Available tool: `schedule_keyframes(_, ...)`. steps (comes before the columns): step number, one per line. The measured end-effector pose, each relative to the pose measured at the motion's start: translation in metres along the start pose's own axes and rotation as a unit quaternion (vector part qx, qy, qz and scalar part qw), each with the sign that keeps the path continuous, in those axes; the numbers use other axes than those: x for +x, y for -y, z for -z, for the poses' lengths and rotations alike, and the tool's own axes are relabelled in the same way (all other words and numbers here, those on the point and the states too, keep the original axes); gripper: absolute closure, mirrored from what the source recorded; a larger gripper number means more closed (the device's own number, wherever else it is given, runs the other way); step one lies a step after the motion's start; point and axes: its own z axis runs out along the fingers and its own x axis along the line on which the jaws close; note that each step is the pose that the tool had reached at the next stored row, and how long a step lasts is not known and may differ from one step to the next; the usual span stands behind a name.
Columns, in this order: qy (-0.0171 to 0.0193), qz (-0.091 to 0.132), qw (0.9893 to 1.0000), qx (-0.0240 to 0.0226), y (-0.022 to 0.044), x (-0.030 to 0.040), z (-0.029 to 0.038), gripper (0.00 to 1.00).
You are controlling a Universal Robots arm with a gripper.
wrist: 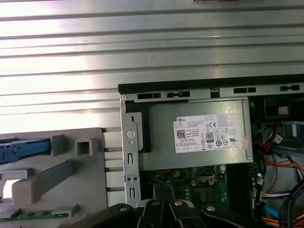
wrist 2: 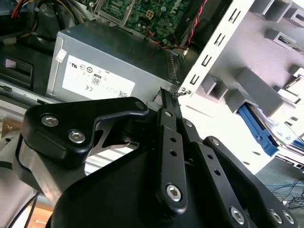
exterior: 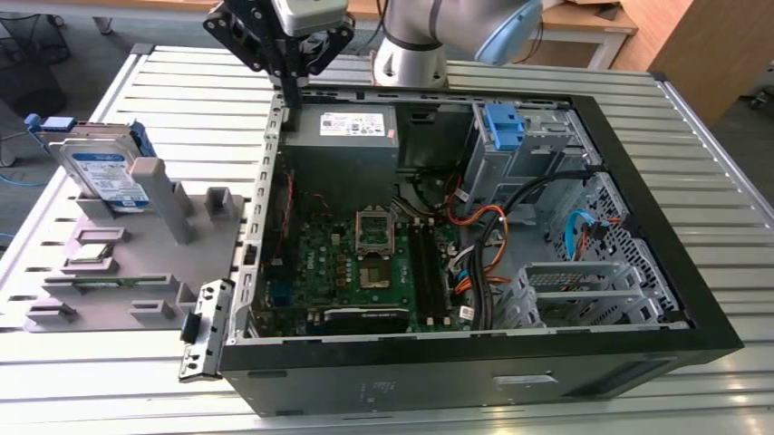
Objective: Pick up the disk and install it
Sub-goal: 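Reach for the disk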
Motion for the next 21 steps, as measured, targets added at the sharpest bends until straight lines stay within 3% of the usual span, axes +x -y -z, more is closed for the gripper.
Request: schedule_keyframes(21,0.0,-0.001,1.0,0.0001,0.0037,0.0474,0.0002,0.89)
